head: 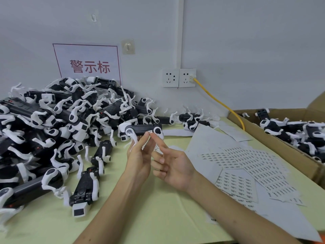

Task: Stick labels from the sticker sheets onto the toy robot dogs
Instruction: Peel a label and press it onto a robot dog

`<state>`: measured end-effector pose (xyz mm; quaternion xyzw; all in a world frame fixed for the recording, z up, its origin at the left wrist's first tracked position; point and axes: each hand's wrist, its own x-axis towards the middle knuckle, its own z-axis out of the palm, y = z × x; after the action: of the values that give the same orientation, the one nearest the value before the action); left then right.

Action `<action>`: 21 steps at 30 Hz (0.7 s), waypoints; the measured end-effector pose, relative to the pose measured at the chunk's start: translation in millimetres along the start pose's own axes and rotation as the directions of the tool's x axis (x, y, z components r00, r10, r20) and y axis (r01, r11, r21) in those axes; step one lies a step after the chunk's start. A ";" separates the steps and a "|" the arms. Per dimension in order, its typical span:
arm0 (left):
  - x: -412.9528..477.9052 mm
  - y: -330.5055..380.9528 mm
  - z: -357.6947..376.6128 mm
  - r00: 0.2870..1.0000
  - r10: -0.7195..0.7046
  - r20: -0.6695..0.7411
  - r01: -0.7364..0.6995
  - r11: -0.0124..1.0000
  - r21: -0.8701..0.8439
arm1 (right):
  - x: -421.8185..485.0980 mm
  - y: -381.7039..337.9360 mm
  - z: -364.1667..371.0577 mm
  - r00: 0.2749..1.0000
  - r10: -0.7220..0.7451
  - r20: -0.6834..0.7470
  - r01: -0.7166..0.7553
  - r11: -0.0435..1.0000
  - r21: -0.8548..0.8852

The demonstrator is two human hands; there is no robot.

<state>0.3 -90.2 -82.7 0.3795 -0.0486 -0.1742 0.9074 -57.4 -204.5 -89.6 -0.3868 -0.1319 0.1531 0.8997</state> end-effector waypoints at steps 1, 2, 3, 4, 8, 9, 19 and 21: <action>0.4 0.2 0.1 1.000 0.001 -0.008 -0.001 1.000 -0.008 | 0.1 0.4 0.1 1.000 0.001 0.002 -0.001 1.000 0.001; 0.2 0.4 0.2 1.000 -0.001 -0.012 0.001 1.000 -0.011 | 0.1 0.7 0.2 1.000 0.002 0.005 -0.002 1.000 0.002; -0.2 0.4 0.5 1.000 -0.007 -0.012 0.007 1.000 -0.007 | 0.2 0.8 0.3 1.000 0.002 0.006 -0.002 1.000 0.002; -1.0 0.3 0.8 1.000 -0.014 -0.009 0.014 1.000 0.001 | 0.2 0.8 0.3 1.000 0.000 0.006 0.000 1.000 0.001; -2.7 -0.4 0.9 1.000 -0.019 -0.011 0.019 1.000 0.006 | 0.2 0.2 0.6 1.000 -0.004 -0.007 0.004 1.000 0.000; -2.9 -0.2 1.3 1.000 -0.017 -0.015 0.017 1.000 0.002 | 0.1 0.0 0.7 1.000 -0.005 -0.009 0.005 1.000 0.000; -5.0 -0.2 4.2 0.999 -0.045 -0.015 0.046 0.998 0.033 | 0.4 0.4 0.1 1.000 -0.004 -0.027 0.005 0.999 0.034; -5.8 0.0 4.5 0.999 -0.048 -0.012 0.049 0.998 0.040 | 0.7 0.7 -0.2 1.000 -0.004 -0.026 0.005 0.999 0.034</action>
<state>-6.1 -91.1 -79.2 0.3995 -0.0379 -0.1931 0.8954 -56.8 -203.9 -90.2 -0.3733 -0.1183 0.1481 0.9081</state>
